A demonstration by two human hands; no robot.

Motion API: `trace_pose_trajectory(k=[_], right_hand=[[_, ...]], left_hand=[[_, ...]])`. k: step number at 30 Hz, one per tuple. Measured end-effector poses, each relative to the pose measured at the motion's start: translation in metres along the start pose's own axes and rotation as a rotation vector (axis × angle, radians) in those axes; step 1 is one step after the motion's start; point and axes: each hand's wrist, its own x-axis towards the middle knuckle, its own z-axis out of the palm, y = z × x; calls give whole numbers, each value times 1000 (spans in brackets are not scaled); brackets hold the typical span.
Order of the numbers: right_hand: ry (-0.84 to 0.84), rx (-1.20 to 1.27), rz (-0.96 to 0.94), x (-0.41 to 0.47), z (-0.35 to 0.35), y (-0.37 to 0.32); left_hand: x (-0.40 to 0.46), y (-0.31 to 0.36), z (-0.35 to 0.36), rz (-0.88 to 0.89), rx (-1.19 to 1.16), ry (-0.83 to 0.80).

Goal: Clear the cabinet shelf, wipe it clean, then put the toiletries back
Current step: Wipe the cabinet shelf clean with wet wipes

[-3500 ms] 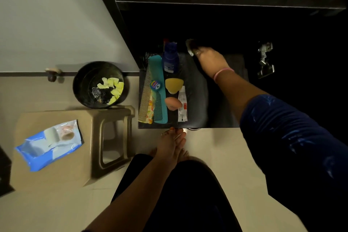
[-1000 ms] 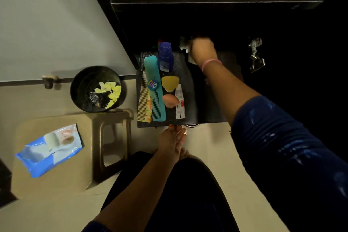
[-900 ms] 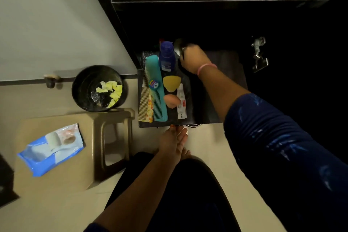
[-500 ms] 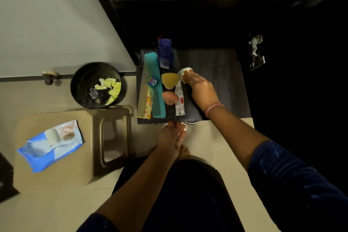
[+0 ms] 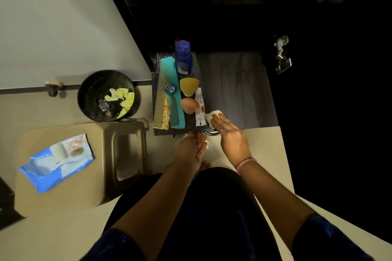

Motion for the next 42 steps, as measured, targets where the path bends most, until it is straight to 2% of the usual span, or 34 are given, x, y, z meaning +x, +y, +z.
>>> trace_pose_trajectory(k=[2,6,7,8,10,11,12,16,19,22,25,28,30,31,33,35,37,39,40,42], right_hand=[[-59,16,-34,-12,-4,1],[-386,28,-172,-19,-28,15],[-407,68,-165,-14,-36,20],[-356,134,-127,-3,-46,23],[-69,312,4,31,-64,33],[55,346,71,50,-67,40],[109,340,133,69,-67,48],[26,288,343,127,-43,77],[-1,188,403,115,-19,64],[-13,178,264,58,-4,34],[-12,7,-20,-9,-3,23],[-263,31,-178,-33,-26,27],[-411,153,-193,-24,-43,41],[-365,215,-137,-11,-54,47],[-100,312,47,25,-68,64],[112,276,254,63,-73,86],[110,203,425,86,-63,97],[64,134,510,79,-41,91],[56,127,504,66,-31,80],[34,100,284,28,-9,54]], left_hand=[[0,0,-1,-7,3,-6],[3,-1,-2,8,33,-2],[4,-2,-3,20,48,2],[5,-3,-3,31,58,7],[6,-5,-4,46,69,13],[6,-5,-5,45,75,14],[6,-4,-5,44,84,13],[9,-5,-9,61,106,2],[12,-9,-11,84,88,-15],[13,-7,-10,58,59,-10],[12,-3,-7,28,47,-36],[12,-2,-7,15,46,-49],[13,-1,-8,14,44,-39],[14,-2,-9,14,33,-46],[15,-3,-10,15,26,-59],[14,-3,-11,28,40,-42],[12,-4,-11,43,52,-29],[12,-6,-10,53,66,-8],[11,-6,-9,49,66,-11],[12,-4,-9,39,53,-29]])
